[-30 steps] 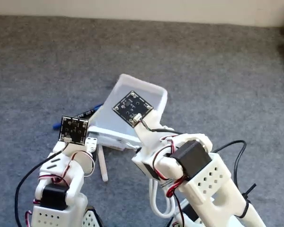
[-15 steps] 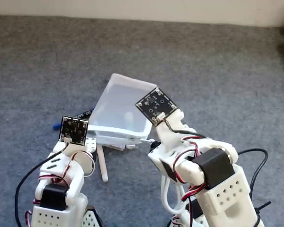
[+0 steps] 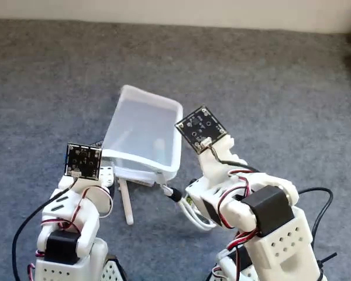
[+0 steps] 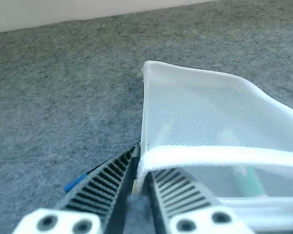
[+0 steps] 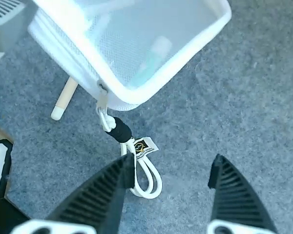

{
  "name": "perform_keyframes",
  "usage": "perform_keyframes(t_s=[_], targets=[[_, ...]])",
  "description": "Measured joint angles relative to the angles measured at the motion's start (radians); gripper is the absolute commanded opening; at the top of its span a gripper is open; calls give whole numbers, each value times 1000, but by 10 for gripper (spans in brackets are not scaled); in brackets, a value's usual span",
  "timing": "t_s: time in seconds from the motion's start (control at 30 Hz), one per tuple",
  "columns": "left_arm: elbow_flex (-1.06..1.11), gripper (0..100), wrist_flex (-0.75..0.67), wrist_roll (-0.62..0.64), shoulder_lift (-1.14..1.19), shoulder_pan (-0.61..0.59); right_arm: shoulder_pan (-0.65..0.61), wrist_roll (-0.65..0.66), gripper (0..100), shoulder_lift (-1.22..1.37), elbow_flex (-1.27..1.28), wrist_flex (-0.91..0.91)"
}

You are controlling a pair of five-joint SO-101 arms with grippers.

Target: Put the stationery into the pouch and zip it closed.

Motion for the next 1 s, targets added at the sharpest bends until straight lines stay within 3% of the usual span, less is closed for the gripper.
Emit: perform_keyframes(t_s=[0.17,0.33,0.57,1.0], targets=[[-75,6,0,0,0,2,14,0,231,-2,64,-109],[-140,6,2,0,0,0,107,-2,231,-2,147,-252],[-293,6,107,0,21,-2,146,-21,231,0,215,-368],[-763,6,244,41,631,-169,150,-68,231,0,215,-393]])
